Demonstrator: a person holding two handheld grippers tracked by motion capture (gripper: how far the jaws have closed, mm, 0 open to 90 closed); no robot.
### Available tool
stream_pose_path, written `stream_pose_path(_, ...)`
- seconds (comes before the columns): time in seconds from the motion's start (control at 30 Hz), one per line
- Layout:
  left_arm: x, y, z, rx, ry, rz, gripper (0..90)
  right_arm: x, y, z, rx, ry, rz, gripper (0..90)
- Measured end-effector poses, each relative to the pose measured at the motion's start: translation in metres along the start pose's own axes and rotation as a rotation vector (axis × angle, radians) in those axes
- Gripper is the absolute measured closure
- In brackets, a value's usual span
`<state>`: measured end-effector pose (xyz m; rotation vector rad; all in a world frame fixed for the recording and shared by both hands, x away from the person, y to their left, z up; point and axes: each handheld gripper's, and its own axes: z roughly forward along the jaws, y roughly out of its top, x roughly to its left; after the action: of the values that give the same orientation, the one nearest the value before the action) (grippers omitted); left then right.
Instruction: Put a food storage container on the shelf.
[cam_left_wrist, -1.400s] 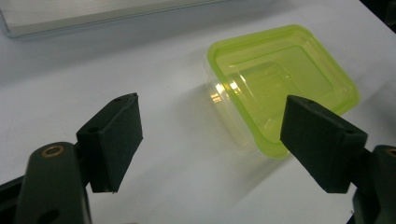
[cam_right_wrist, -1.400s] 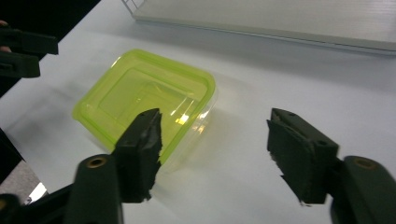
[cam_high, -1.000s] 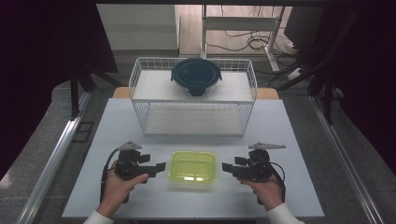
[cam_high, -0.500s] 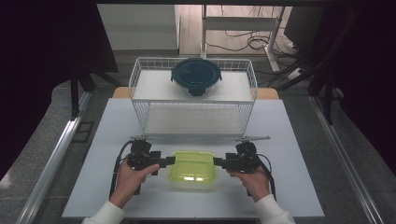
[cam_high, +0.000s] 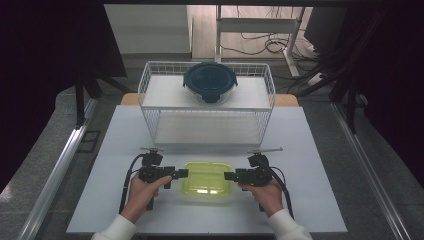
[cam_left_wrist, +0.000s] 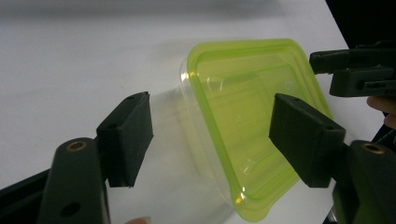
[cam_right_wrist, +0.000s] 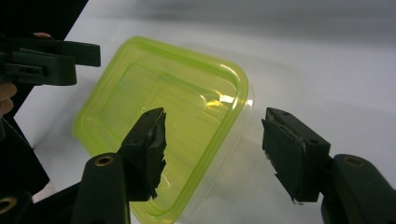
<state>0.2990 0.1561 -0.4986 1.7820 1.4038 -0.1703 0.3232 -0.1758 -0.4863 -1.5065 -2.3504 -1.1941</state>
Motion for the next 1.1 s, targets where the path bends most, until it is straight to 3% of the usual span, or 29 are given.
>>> stream_pose_path(0.17, 0.001, 0.0, 0.006, 0.016, -0.002, -0.002, 31.4, -0.002, -0.003, 0.007, 0.024, 0.011, 0.018, 43.0)
stream_pose_path(0.4, 0.002, 0.001, 0.011, 0.035, -0.034, -0.017, 43.8, -0.002, -0.005, 0.012, 0.043, 0.039, 0.032, 51.4)
stream_pose_path(0.53, 0.003, 0.0, 0.015, 0.054, -0.054, -0.029, 47.5, -0.003, -0.007, 0.013, 0.056, 0.059, 0.067, 56.8)
stream_pose_path(0.63, 0.005, -0.001, 0.019, 0.081, -0.093, -0.048, 54.2, -0.007, -0.008, 0.013, 0.055, 0.084, 0.098, 60.6)
stream_pose_path(0.8, 0.01, -0.003, 0.019, 0.082, -0.125, -0.101, 61.8, -0.009, -0.01, 0.013, 0.061, 0.085, 0.115, 66.5)
stream_pose_path(0.93, 0.008, -0.004, 0.014, 0.073, -0.116, -0.108, 66.5, -0.01, -0.01, 0.011, 0.065, 0.093, 0.133, 68.8)
stream_pose_path(0.97, 0.007, -0.004, 0.013, 0.063, -0.109, -0.104, 73.1, -0.01, -0.011, 0.01, 0.063, 0.094, 0.139, 69.7)
stream_pose_path(1.1, 0.002, -0.005, 0.009, 0.05, -0.101, -0.089, 74.6, -0.009, -0.011, 0.007, 0.048, 0.101, 0.147, 73.6)
